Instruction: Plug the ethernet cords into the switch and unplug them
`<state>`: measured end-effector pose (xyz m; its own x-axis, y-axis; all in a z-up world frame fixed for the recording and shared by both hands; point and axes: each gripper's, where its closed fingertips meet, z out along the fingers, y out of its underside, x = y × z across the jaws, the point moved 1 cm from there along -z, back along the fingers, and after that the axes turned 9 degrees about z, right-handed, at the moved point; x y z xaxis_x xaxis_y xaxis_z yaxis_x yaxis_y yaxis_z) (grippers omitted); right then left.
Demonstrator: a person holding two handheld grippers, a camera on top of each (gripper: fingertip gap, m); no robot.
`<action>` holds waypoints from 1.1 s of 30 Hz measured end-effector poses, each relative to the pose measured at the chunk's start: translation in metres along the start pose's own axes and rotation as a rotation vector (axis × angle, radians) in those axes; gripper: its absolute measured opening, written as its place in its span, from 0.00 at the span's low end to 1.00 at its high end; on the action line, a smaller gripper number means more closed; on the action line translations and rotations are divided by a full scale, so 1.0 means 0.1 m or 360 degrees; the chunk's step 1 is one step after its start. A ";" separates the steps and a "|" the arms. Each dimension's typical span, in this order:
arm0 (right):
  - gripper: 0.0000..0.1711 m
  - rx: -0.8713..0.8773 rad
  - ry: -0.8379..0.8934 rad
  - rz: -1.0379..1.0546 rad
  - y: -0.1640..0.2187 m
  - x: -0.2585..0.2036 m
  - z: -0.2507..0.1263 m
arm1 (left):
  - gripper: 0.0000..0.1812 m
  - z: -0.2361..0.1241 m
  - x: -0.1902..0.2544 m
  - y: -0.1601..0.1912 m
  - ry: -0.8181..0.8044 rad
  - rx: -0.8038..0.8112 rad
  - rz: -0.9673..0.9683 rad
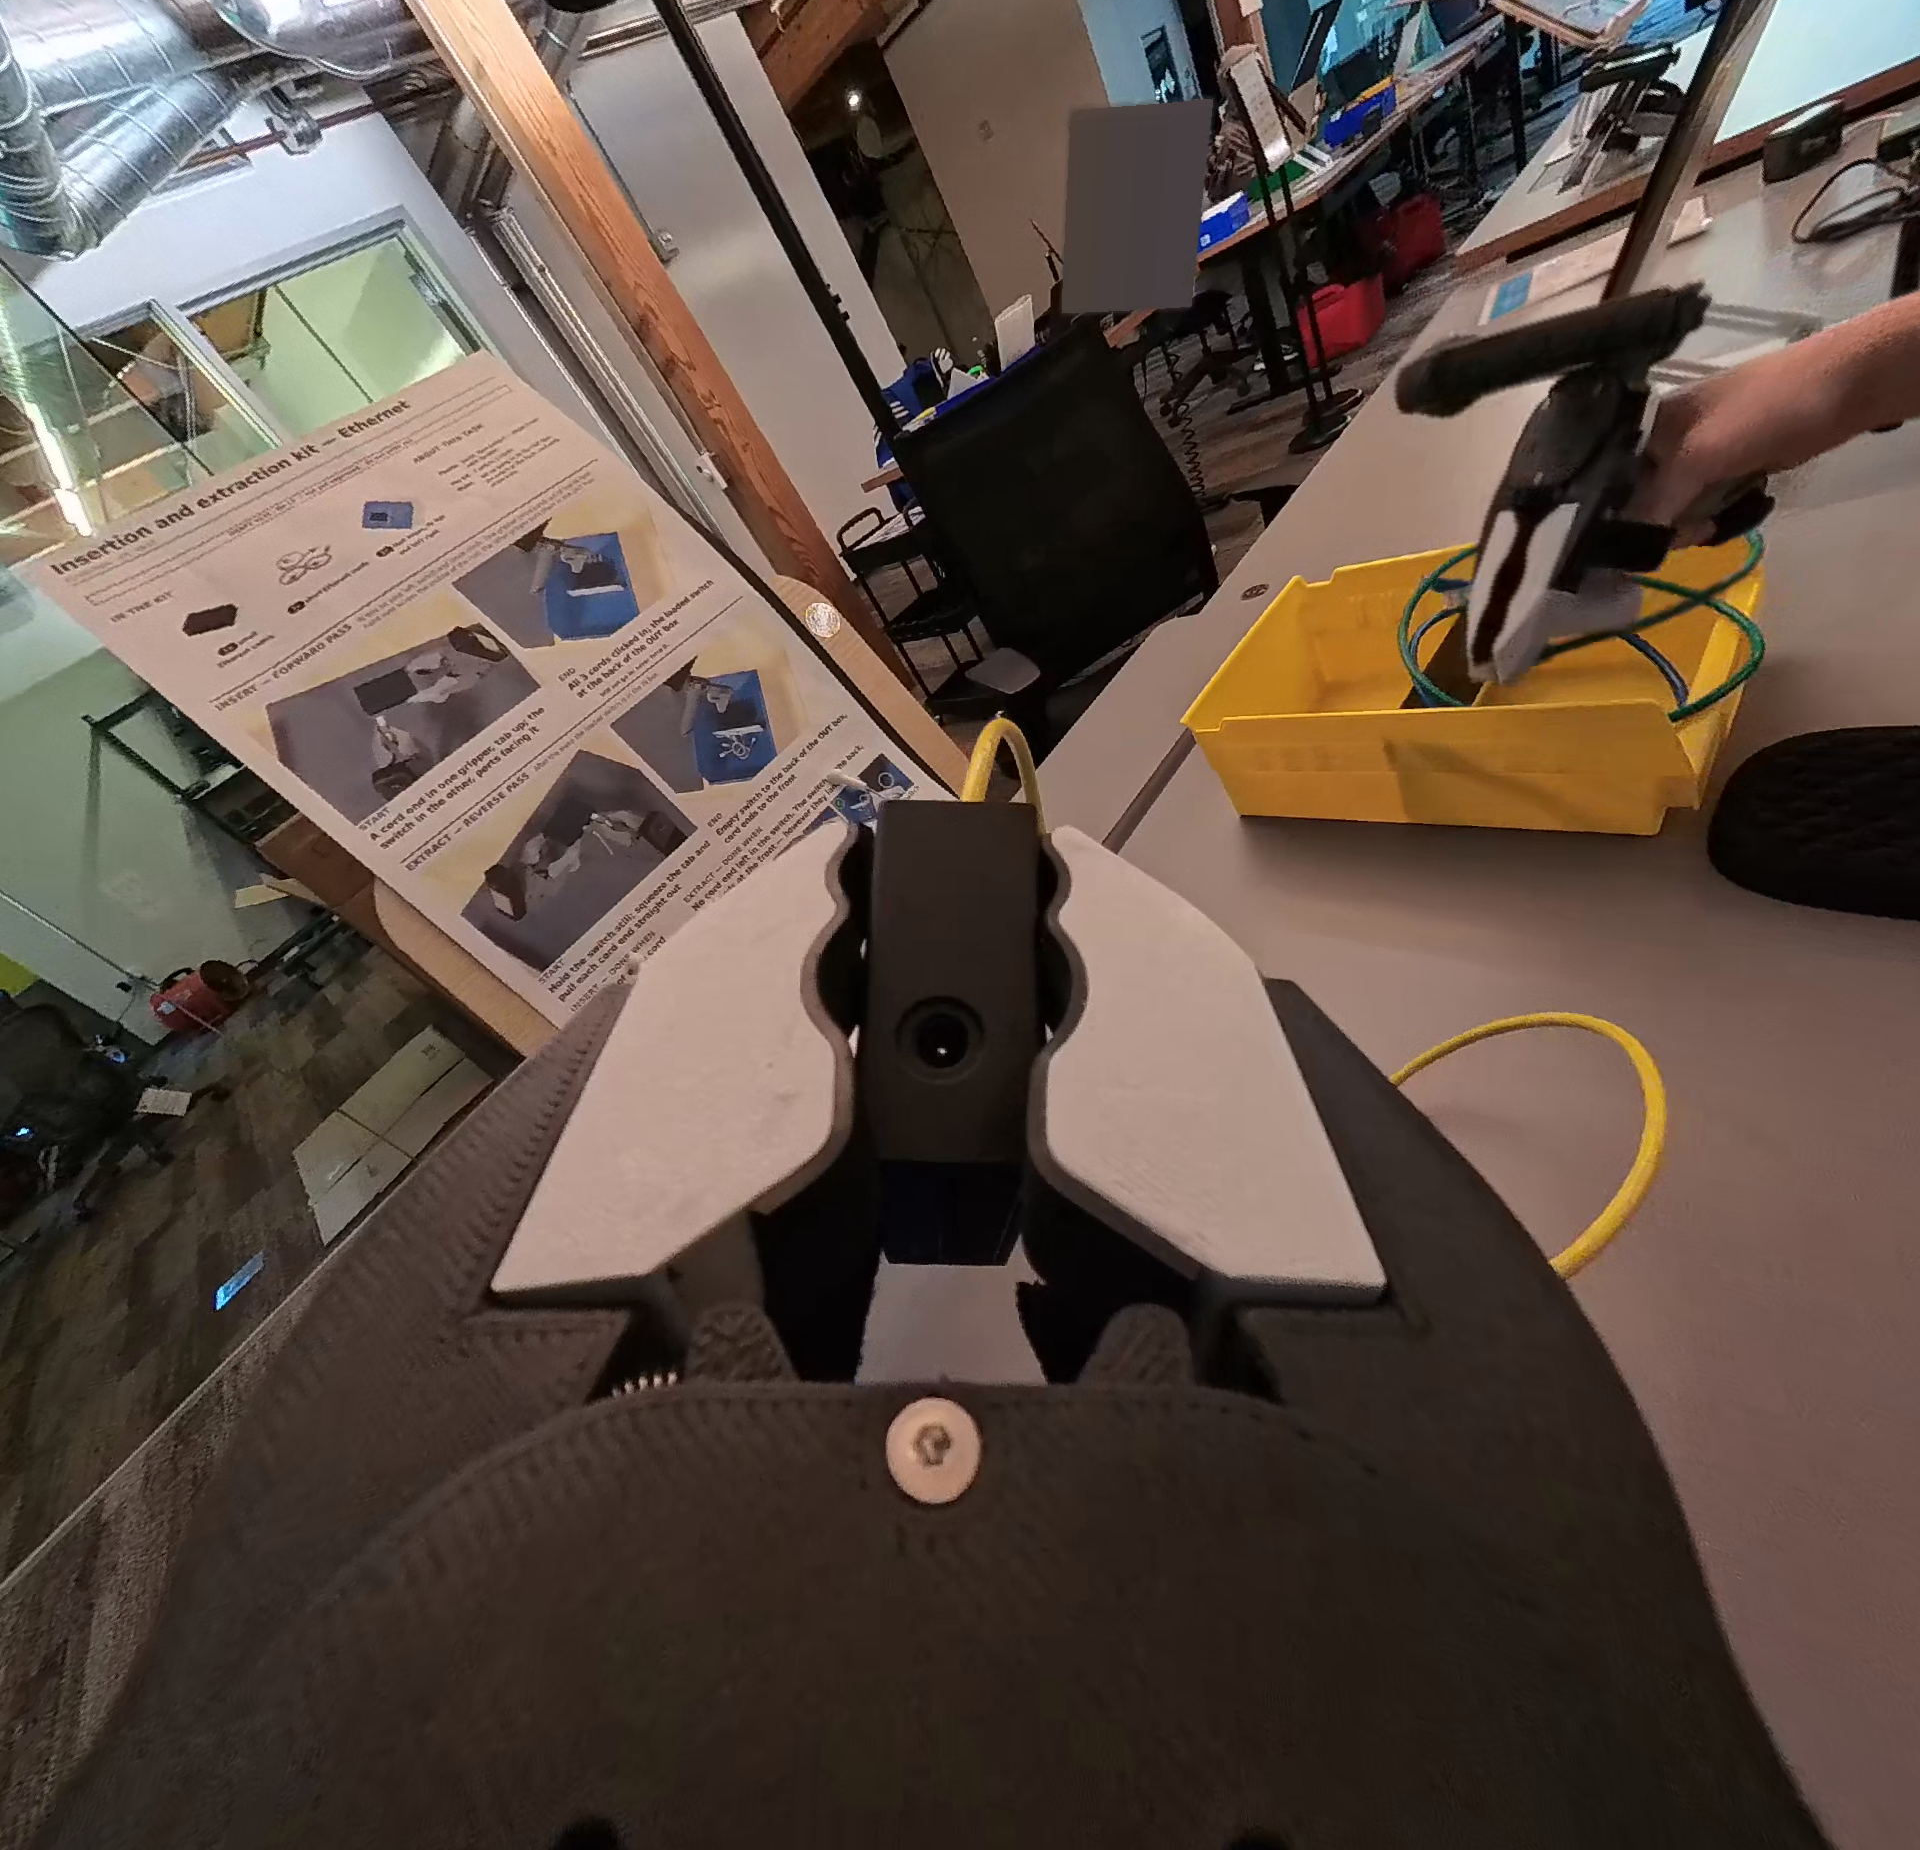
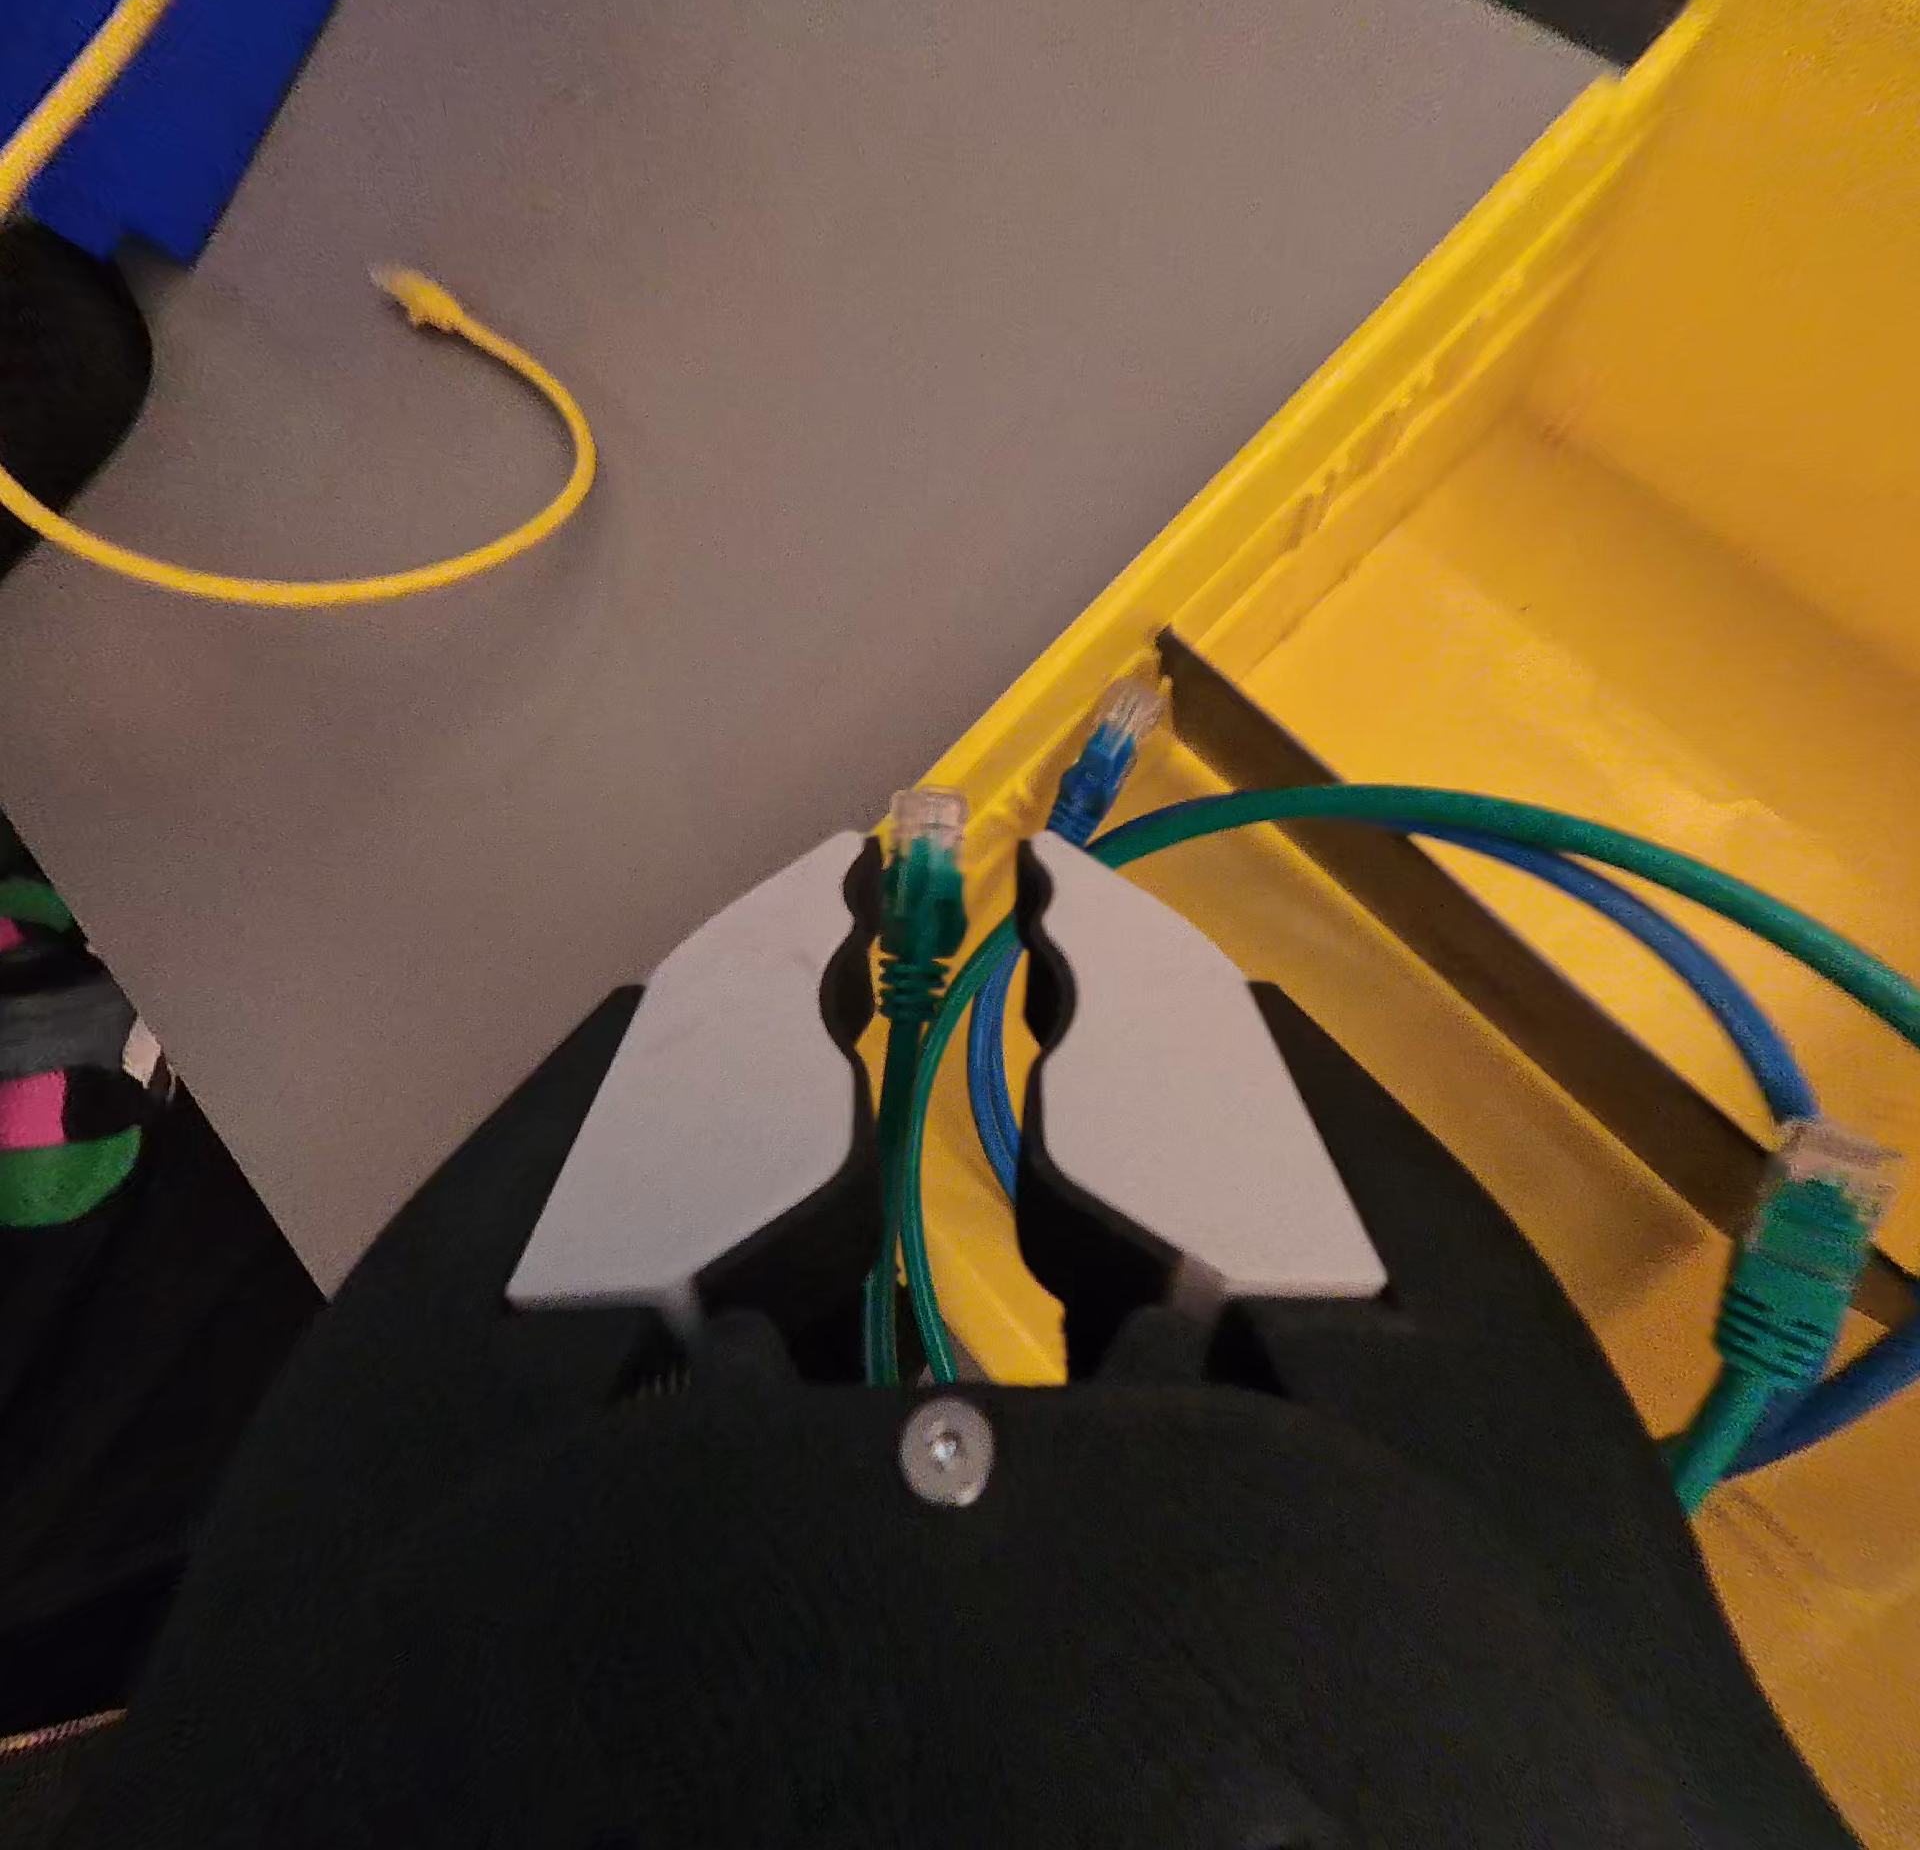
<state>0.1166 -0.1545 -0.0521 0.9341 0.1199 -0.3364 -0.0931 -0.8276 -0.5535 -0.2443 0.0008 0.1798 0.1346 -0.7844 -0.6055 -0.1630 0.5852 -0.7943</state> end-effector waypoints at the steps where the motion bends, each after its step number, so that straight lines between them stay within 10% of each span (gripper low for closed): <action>1: 0.19 -0.0004 -0.0002 -0.0023 0.06 -0.01 0.01 | 0.16 0.01 0.00 0.00 0.0003 -0.0002 0.0000; 11: 0.20 -0.0471 0.0126 -0.0189 0.98 0.06 0.05 | 0.16 0.08 0.03 0.03 0.0025 -0.0030 0.0006; 14: 0.04 -0.0480 0.0095 -0.0186 0.92 0.02 0.06 | 0.16 0.11 0.06 0.04 0.0034 -0.0050 0.0017; 26: 0.14 -0.0539 0.0193 -0.0313 0.68 0.26 0.27 | 0.16 0.17 0.17 0.02 0.0072 -0.0081 0.0061; 33: 0.12 -0.0124 0.0133 -0.0156 0.33 0.31 -0.11 | 0.16 0.17 0.13 0.03 0.0076 -0.0050 0.0033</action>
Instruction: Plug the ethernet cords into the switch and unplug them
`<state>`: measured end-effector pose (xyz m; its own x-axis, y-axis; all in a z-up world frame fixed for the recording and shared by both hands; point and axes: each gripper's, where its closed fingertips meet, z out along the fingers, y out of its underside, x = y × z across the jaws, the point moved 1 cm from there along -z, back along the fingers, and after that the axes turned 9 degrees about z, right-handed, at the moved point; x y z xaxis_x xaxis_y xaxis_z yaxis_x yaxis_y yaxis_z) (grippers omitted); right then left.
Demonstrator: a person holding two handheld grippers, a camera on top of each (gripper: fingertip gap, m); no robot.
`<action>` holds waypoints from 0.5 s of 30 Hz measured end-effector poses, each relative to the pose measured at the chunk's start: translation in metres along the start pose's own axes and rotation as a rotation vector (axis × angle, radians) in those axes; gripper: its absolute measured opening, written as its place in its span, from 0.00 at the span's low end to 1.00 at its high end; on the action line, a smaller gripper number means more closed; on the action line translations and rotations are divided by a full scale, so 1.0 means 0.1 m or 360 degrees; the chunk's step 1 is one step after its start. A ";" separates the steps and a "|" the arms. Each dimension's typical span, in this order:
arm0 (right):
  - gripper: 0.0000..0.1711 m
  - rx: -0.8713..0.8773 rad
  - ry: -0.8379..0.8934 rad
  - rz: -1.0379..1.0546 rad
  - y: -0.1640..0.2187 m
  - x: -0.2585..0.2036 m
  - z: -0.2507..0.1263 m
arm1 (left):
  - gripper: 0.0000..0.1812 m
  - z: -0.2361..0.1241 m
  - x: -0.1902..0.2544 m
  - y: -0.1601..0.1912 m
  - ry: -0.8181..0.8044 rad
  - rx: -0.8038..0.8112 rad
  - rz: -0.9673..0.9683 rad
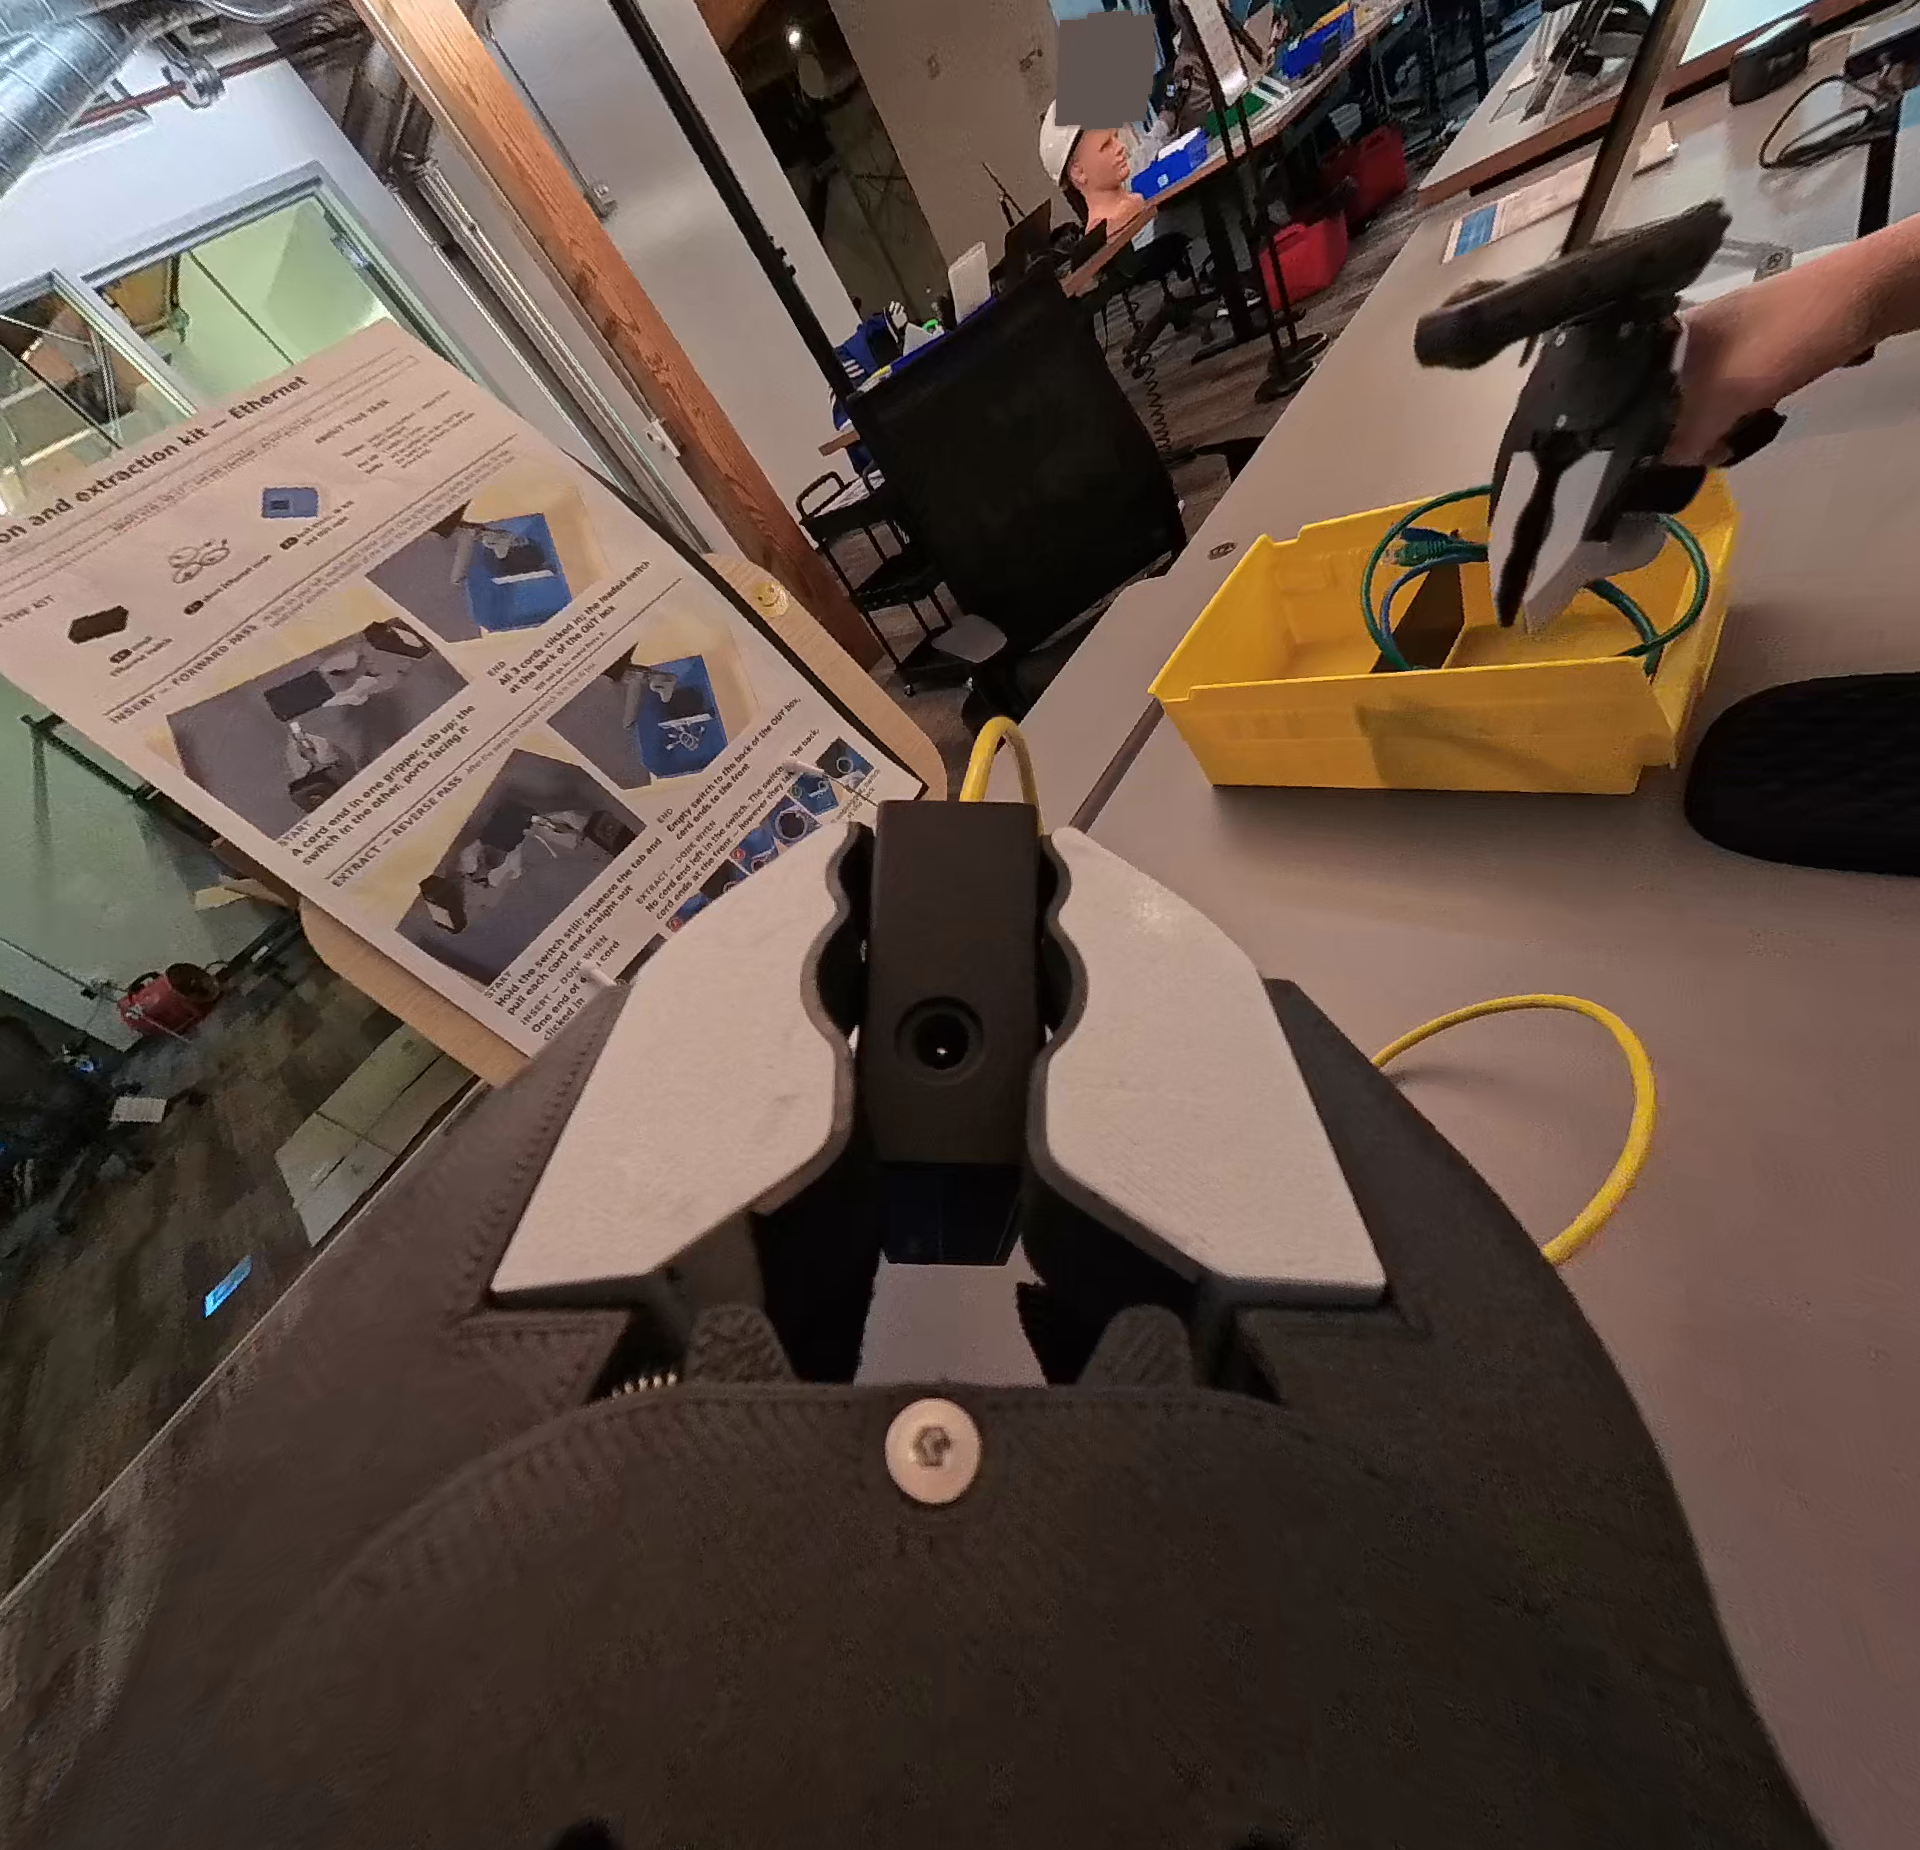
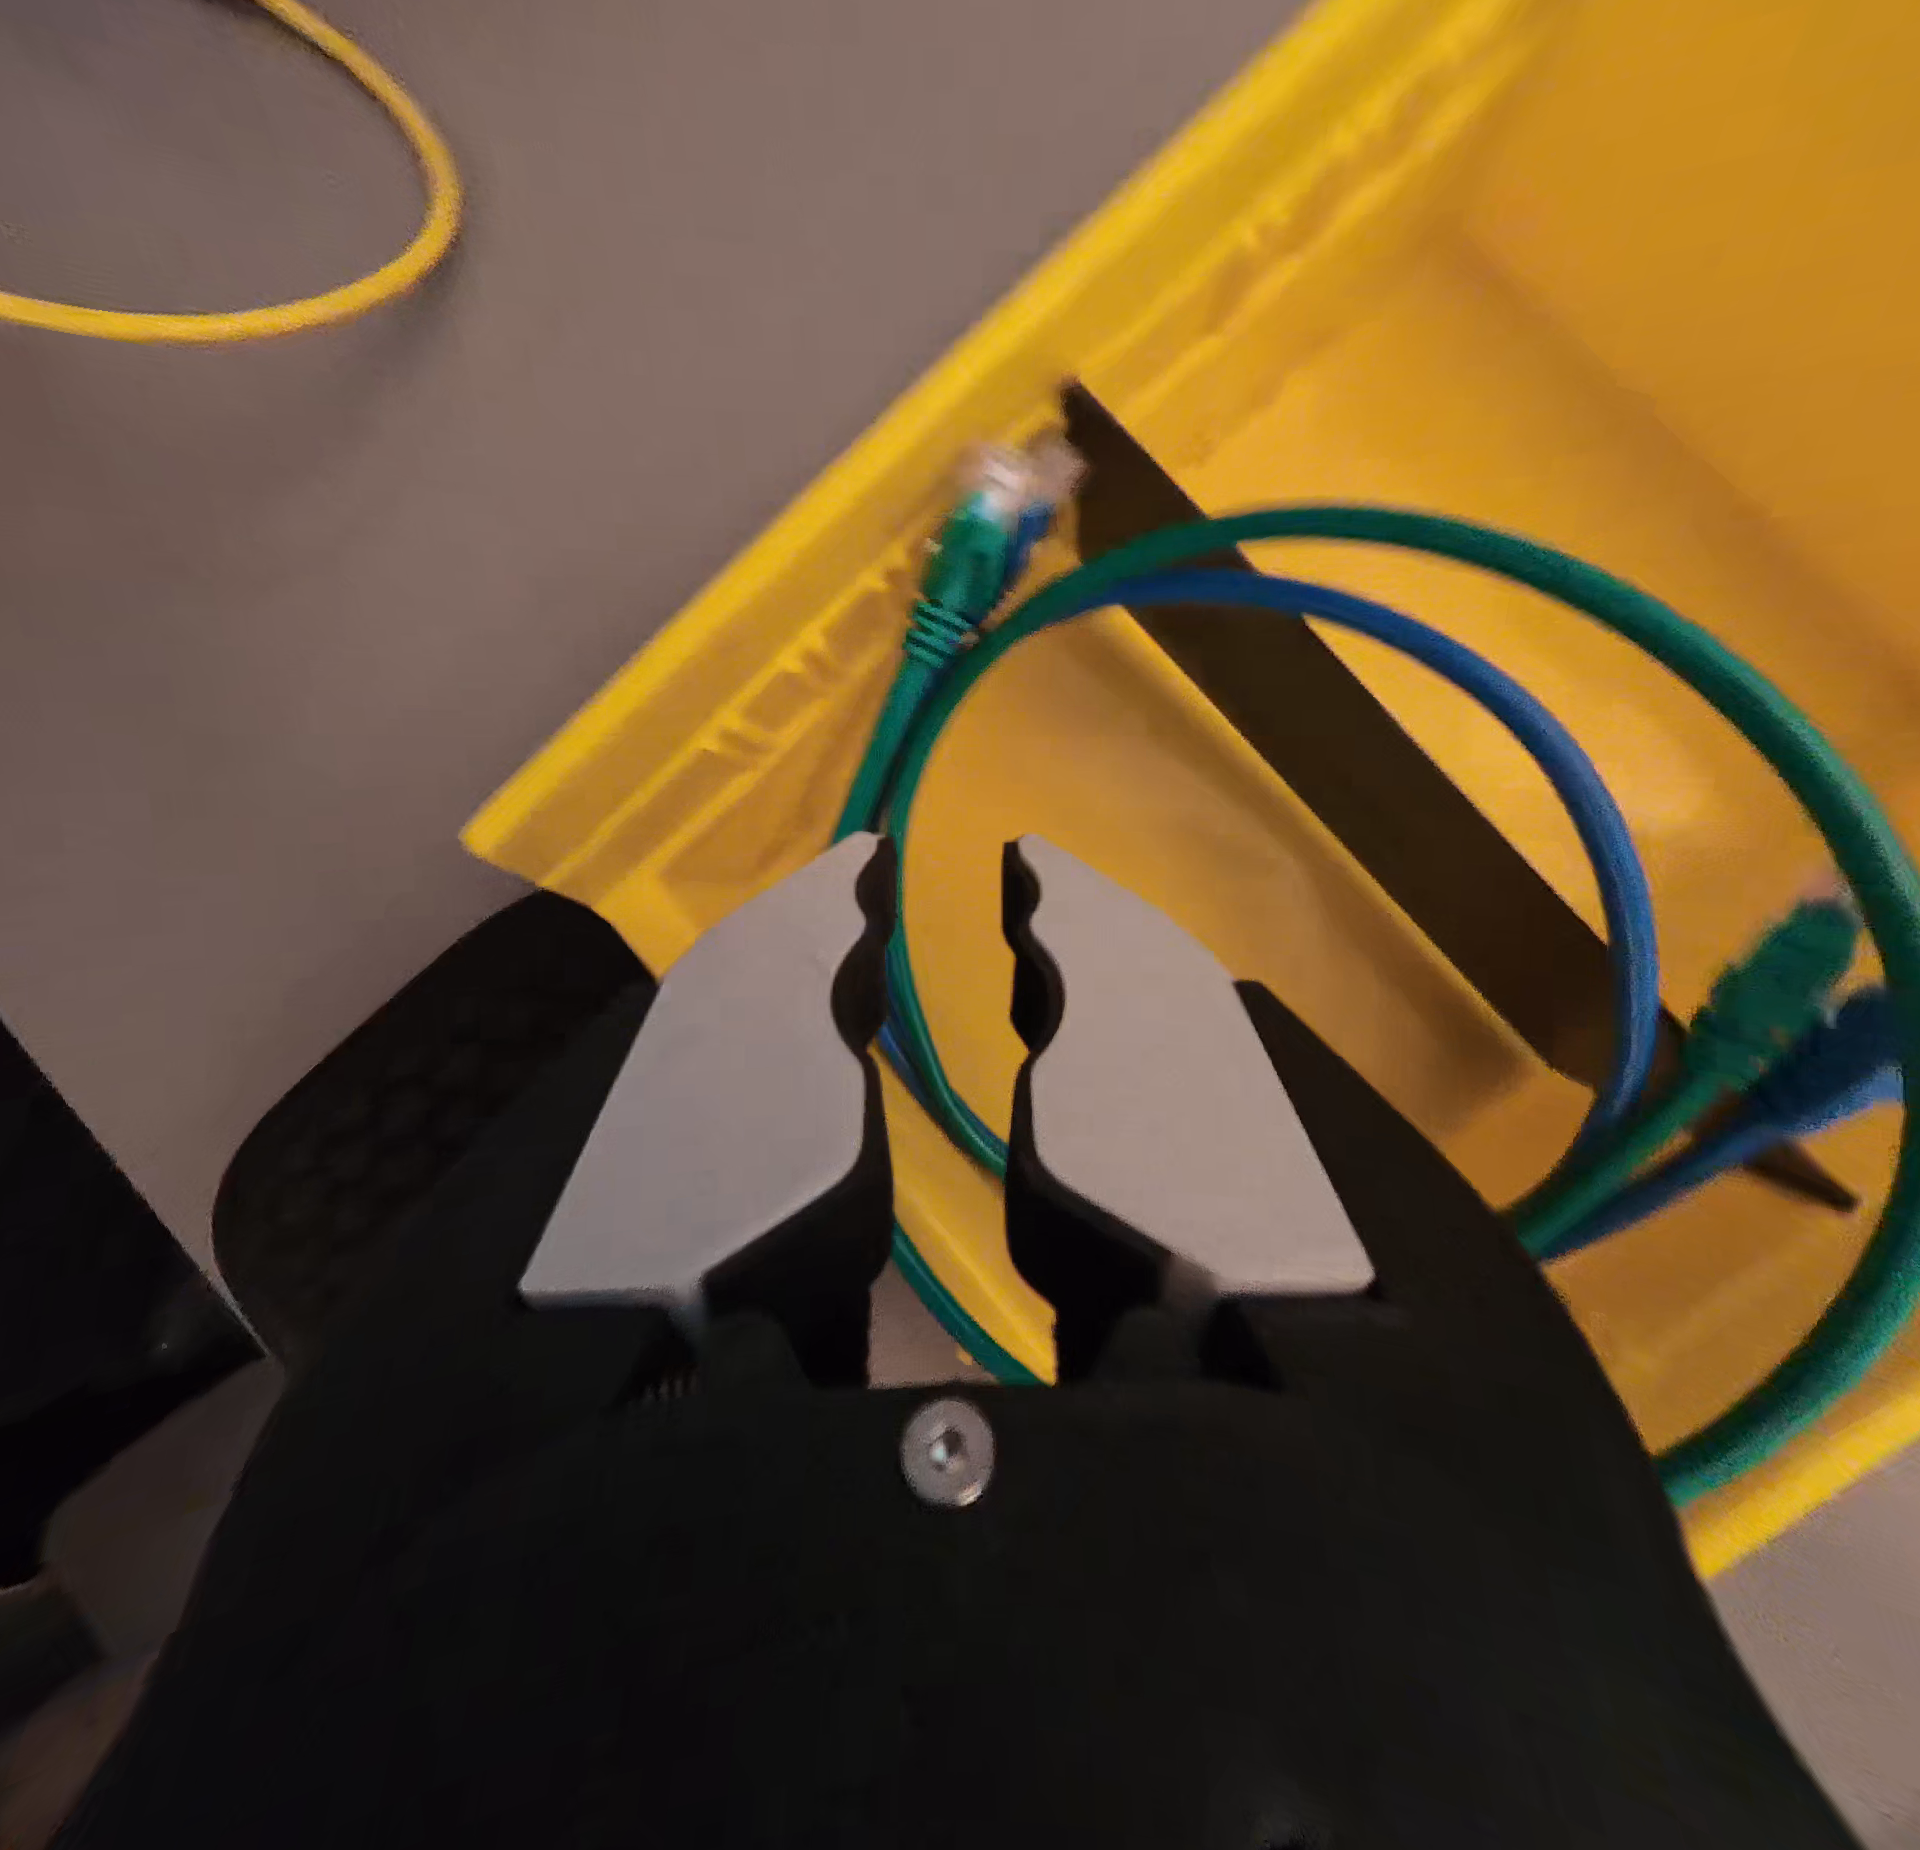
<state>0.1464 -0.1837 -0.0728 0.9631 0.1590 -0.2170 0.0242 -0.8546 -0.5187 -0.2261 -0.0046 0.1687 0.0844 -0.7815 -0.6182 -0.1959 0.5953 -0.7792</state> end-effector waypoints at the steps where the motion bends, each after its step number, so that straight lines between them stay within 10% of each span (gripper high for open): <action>1: 0.09 -0.0052 0.0008 0.0057 0.07 0.06 0.01 | 0.16 0.00 0.00 0.01 0.0002 -0.0001 -0.0004; 9: 0.01 -0.0425 0.0052 -0.0117 0.56 -0.11 0.27 | 0.16 -0.02 -0.04 -0.01 -0.0017 0.0045 -0.0019; 15: 0.07 0.0408 0.0419 -0.0158 -0.37 -0.14 -0.46 | 0.16 0.03 0.02 -0.04 0.0044 0.0127 0.0025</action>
<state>0.1448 -0.1772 -0.0127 0.9962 0.0734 0.0473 0.0849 -0.6847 -0.7239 -0.2224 -0.0081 0.1706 0.0549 -0.7762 -0.6281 -0.1183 0.6196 -0.7760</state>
